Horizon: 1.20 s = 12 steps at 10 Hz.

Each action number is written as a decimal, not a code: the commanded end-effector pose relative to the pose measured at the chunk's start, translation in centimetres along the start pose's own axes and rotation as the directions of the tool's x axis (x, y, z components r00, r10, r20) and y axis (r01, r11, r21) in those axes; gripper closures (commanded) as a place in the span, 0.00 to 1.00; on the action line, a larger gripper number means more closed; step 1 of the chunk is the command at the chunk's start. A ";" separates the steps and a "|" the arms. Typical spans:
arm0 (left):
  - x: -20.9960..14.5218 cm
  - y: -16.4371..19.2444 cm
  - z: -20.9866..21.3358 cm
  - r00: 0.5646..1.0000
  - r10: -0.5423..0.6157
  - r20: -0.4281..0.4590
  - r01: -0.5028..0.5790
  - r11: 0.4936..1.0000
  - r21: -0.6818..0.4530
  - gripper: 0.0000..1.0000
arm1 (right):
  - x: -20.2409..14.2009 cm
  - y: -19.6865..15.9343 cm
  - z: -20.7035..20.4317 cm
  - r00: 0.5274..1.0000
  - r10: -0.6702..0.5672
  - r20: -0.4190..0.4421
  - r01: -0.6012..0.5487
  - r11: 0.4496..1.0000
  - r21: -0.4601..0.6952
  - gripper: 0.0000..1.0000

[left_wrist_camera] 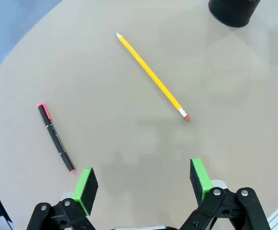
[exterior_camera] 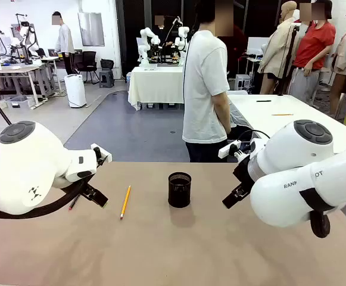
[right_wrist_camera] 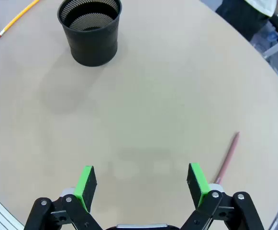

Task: Place the pens into the pen holder.
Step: Pick up a writing instrument from the table and place it into the Pen holder.

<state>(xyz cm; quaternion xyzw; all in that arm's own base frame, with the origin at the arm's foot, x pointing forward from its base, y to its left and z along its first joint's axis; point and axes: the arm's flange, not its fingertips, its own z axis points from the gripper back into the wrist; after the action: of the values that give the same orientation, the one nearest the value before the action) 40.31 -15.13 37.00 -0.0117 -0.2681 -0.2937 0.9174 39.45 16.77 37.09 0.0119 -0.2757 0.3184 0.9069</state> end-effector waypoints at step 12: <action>0.0 0.0 0.0 1.000 0.000 0.000 0.000 1.000 0.000 0.00 | 0.0 0.0 0.0 1.000 0.000 0.000 0.000 1.000 0.000 0.00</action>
<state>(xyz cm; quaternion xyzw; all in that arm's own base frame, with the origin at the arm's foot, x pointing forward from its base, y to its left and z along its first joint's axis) 40.30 -15.14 37.00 -0.0117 -0.2681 -0.2936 0.9175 39.45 16.77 37.09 0.0116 -0.2757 0.3186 0.9068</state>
